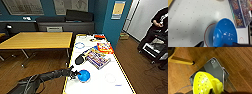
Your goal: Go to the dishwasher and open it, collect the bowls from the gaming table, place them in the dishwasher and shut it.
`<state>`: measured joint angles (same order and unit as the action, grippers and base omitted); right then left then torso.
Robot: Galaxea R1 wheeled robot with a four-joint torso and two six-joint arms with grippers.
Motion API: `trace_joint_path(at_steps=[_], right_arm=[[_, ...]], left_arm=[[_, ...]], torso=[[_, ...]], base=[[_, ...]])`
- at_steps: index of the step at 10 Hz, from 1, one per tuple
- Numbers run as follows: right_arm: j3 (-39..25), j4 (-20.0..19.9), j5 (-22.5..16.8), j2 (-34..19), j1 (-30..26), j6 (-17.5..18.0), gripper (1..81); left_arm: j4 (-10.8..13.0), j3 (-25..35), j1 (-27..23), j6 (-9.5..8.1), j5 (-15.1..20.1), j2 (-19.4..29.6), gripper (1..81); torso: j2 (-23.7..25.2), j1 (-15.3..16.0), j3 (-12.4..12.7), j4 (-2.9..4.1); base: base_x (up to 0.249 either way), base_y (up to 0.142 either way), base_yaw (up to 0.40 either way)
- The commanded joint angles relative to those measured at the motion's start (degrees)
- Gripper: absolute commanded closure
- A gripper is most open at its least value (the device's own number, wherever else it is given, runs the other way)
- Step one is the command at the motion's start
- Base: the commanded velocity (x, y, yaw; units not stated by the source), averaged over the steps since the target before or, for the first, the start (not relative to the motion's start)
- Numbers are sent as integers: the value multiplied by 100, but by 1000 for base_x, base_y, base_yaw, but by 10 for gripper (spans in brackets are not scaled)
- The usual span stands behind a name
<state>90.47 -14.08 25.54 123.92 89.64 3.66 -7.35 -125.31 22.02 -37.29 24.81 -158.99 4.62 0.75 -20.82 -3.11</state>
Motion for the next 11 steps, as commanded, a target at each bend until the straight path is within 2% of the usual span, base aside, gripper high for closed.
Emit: trace_joint_path(at_steps=[1,3,4,6,7,8,11], right_arm=[[-65,107,-339,-251,-117,-14,811],[-83,107,-339,-268,-125,-14,811],[-65,107,-339,-259,-125,-14,811],[-39,98,-348,-242,-143,-14,811],[-30,90,-348,-242,-160,-14,811],[-30,81,-348,-242,-169,-14,811],[5,72,-348,-224,-195,-14,811]], left_arm=[[14,-440,-870,-67,341,-264,10],[102,-873,-870,-59,420,-520,10],[216,-996,-869,-59,534,-634,10],[373,-1127,-826,-59,543,-809,10],[567,-1232,-800,-59,551,-941,10],[656,-1295,-773,-59,613,-1021,10],[665,-1286,-676,-50,622,-1048,10]], torso=[[0,0,0,0],[0,0,0,0],[0,0,0,0],[0,2,0,0],[0,2,0,0],[0,2,0,0],[-2,2,0,0]], base=[[0,0,0],[0,0,0],[0,0,0],[0,0,0],[0,0,0],[0,0,0],[0,0,0]])
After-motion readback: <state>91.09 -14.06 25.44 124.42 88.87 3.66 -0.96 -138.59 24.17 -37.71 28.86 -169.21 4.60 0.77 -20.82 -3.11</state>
